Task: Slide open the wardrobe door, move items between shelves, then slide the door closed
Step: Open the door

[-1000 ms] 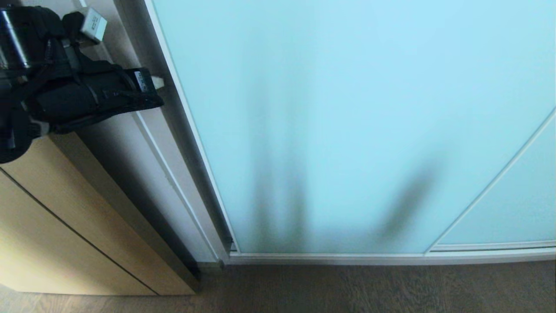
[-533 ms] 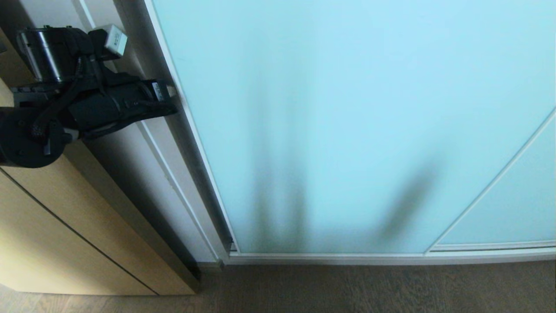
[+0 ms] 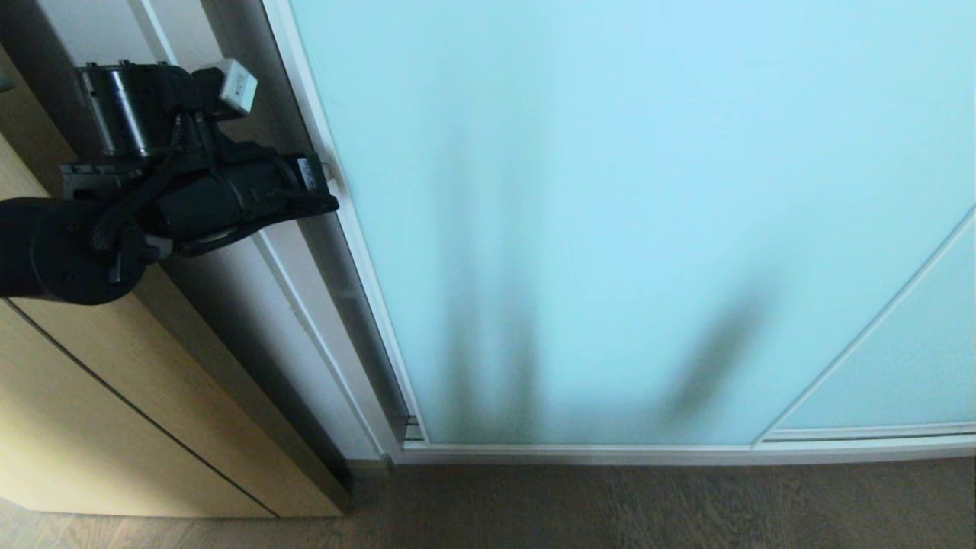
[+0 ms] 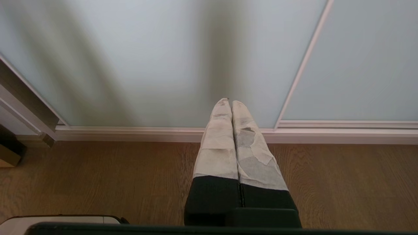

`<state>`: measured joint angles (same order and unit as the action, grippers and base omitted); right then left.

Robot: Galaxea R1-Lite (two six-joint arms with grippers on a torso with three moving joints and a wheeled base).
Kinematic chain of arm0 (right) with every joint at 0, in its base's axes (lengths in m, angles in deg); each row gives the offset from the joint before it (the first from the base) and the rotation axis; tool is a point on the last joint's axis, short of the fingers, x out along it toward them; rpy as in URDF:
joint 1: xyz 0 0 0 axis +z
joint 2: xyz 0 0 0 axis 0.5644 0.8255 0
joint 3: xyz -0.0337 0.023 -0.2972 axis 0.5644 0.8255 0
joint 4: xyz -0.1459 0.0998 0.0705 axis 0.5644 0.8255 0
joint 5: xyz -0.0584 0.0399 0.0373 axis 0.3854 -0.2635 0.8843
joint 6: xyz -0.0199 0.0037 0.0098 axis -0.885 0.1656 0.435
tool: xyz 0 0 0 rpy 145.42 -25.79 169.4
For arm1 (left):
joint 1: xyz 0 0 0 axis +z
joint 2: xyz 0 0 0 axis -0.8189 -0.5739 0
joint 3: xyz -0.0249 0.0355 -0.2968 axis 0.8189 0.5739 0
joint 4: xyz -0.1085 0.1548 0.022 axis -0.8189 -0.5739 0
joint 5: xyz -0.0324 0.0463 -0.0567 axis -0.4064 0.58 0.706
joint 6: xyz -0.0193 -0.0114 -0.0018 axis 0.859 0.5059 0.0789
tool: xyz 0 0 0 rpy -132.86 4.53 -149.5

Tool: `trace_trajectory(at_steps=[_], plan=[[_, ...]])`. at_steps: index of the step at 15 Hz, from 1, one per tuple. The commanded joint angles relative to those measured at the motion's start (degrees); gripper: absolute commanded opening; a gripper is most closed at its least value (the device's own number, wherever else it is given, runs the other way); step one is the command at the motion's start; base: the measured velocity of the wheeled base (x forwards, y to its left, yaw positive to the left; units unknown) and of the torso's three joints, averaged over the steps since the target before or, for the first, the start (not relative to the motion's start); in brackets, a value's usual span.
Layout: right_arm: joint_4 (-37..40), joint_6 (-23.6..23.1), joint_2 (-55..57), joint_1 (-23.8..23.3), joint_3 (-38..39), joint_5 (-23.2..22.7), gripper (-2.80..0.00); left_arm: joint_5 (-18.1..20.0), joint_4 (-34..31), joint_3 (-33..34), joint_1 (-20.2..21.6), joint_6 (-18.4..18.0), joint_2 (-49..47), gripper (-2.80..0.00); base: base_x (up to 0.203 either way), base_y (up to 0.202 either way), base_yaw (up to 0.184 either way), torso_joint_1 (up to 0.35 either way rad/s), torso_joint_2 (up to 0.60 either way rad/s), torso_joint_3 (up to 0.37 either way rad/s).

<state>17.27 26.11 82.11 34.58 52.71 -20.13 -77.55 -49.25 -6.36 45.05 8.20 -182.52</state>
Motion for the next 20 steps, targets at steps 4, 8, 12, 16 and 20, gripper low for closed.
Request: trace_trajectory(at_steps=[4, 8, 12, 16, 20], plan=[[0.0, 0.05, -0.01, -0.03, 0.0, 0.0, -2.8, -3.15, 6.68, 2.76, -5.64, 0.0, -1.92, -2.8, 0.0, 0.0, 0.0, 0.0, 0.0, 0.0], [-0.02, 0.01, -0.01, 0.04, 0.01, 0.0, -2.8, -6.96, 9.49, 3.14, -7.21, 0.07, -2.84, -2.8, 0.0, 0.0, 0.0, 0.0, 0.0, 0.0], [0.0, 0.01, -0.01, 0.04, 0.0, 0.0, -2.8, -6.86, 11.51, 4.32, -6.93, 0.1, 1.49, -2.8, 0.0, 0.0, 0.0, 0.0, 0.0, 0.0], [0.0, 0.01, -0.01, -0.04, 0.0, 0.0, -2.8, -6.42, 8.35, 4.1, -6.7, 0.28, 10.49, -2.8, 0.0, 0.0, 0.0, 0.0, 0.0, 0.0], [0.0, 0.01, -0.01, -0.04, 0.0, 0.0, -2.8, -3.95, 0.47, 3.8, -6.95, 2.83, 14.62, -2.8, 0.0, 0.0, 0.0, 0.0, 0.0, 0.0]])
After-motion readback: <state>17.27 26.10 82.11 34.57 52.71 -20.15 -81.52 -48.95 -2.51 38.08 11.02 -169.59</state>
